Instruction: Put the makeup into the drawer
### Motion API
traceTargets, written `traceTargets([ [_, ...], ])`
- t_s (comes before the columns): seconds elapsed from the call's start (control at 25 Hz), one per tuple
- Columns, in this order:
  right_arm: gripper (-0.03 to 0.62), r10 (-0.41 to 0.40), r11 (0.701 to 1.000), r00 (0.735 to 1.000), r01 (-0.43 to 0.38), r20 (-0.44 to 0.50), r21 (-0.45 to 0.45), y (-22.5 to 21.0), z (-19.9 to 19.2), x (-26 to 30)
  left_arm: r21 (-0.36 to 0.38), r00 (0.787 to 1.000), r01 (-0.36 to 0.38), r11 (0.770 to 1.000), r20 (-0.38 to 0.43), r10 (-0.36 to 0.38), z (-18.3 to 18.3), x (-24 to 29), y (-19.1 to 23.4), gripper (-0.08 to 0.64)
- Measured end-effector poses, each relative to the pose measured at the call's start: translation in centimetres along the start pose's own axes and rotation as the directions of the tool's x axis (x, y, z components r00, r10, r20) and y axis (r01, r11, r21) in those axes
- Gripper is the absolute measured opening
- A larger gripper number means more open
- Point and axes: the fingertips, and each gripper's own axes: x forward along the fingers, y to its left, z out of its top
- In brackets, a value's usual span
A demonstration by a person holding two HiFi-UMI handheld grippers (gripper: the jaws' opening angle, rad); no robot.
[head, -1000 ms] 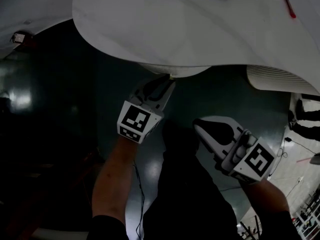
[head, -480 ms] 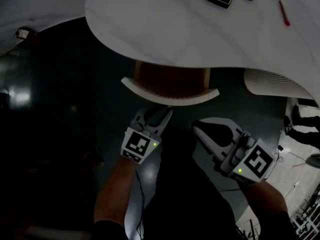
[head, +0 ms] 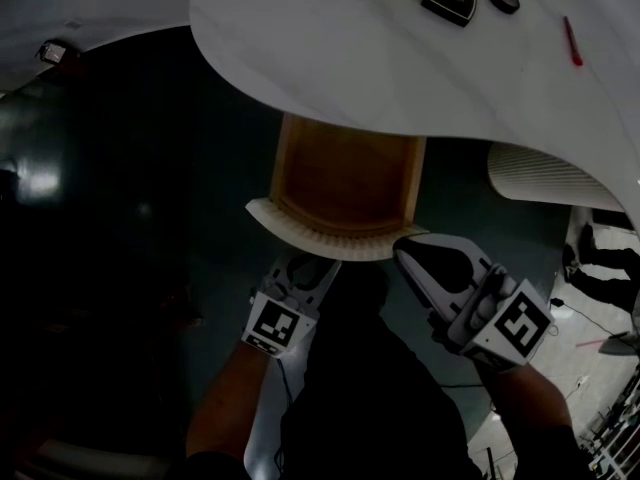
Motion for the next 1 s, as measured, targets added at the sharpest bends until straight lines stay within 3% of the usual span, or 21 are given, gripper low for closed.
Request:
traceTargets([
  [0.32,0.017,0.002,0.999,0.999,-0.001,-0.039,0.032,0.1,-1.6,-0.1,0.041,0.999,-0.01,0.999,-0.05,0.012,-1.1,-0.8,-0.5,0.083],
  [0.44,0.017,-0.007,1.0,0.999,0.008,-0.044,0.025,0.0,-1.0,-0.2,-0.007,0.997,-0.052,0.999,-0.059,0.051,-0.8,-1.0,-0.1,0.089],
  [0.72,0.017,-0.03,0.999,0.999,0.031,-0.044,0.015,0.8,3.8,-1.1,-0.096,0.99,-0.131,0.987,-0.059,0.126,2.0,-4.1,0.5,0.092],
  [1.0,0.017,-0.091,0.996,0.996,0.09,0.011,0.028,0.4,10.6,-1.9,-0.152,0.992,-0.124,0.981,-0.012,0.124,8.9,-7.4,-0.8,0.091],
])
